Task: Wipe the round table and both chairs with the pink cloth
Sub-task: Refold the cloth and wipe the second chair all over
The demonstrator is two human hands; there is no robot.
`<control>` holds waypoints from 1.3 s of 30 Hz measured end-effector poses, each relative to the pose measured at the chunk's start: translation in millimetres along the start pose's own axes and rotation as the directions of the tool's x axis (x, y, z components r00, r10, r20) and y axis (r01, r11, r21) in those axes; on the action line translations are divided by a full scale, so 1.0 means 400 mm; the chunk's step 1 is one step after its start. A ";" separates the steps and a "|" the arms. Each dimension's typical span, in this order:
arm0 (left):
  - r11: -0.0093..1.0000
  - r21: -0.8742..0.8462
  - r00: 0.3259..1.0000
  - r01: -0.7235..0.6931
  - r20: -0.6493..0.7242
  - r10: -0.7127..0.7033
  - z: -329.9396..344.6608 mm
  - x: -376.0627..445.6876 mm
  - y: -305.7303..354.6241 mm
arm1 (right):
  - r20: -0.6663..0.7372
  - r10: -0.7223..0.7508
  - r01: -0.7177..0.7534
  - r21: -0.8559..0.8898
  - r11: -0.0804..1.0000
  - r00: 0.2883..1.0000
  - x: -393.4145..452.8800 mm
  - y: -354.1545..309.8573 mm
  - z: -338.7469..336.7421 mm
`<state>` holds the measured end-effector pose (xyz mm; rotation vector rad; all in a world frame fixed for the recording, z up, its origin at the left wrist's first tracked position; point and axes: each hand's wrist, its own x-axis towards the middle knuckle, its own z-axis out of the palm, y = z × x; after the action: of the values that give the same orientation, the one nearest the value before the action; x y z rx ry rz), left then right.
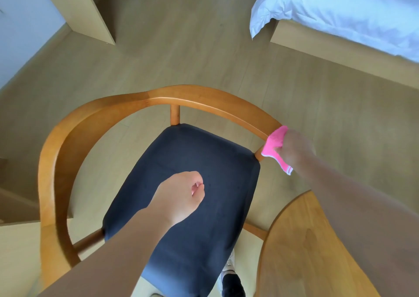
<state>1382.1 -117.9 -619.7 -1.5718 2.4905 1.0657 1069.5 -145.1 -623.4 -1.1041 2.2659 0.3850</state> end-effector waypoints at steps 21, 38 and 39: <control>0.927 0.054 0.918 -0.372 -0.127 0.376 -0.338 -0.438 0.075 | -0.111 -0.788 0.783 -0.092 0.615 0.606 -0.792 -0.231 0.012; 0.942 -0.280 0.978 -0.183 -0.150 0.146 -0.403 -0.614 0.060 | -0.146 -0.860 0.872 0.057 0.487 0.490 -0.904 -0.257 -0.075; 0.933 -0.325 0.982 -0.156 -0.153 0.111 -0.403 -0.602 0.070 | -0.164 -0.854 0.869 0.082 0.487 0.494 -0.887 -0.260 -0.089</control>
<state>1533.0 -7.2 -396.6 -1.6147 2.6476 1.5257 1310.6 -6.6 -377.4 -2.0229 1.4522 -0.2855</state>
